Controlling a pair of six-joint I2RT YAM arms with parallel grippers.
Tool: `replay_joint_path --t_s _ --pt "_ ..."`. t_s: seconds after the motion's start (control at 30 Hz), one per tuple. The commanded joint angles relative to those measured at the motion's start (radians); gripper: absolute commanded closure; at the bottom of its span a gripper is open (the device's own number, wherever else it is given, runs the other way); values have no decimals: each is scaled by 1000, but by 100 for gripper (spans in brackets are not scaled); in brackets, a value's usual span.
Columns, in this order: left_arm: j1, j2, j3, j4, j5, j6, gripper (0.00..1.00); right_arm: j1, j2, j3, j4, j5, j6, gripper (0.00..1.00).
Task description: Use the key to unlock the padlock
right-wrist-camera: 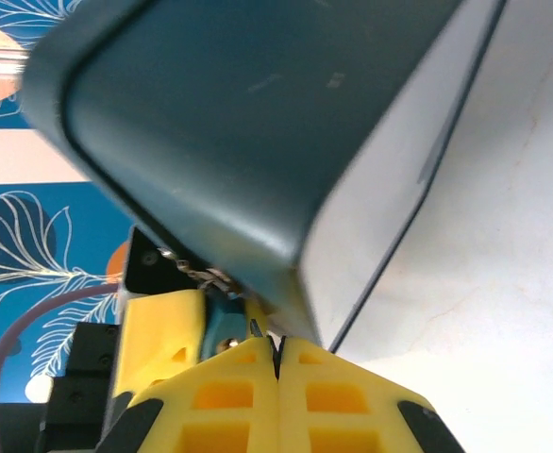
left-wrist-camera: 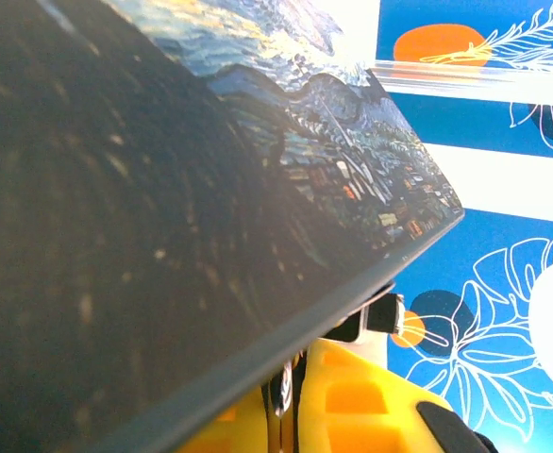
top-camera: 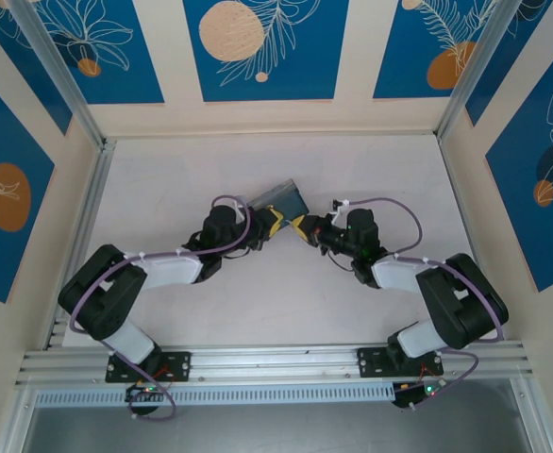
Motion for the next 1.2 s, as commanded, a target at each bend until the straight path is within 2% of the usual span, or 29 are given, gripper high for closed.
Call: replay_joint_path --t_s 0.0,0.3,0.53,1.17 --pt "4 -48 0 30 35 -4 100 -8 -87 -10 -50 13 -13 100" --pt "16 -139 -63 -58 25 33 100 -9 -199 3 -211 -12 -62 100" --pt "23 -198 -77 -113 16 58 100 10 -148 -3 -166 -37 -43 100" --pt "24 -220 -80 -148 -6 79 100 108 -59 8 -105 -21 -25 100"
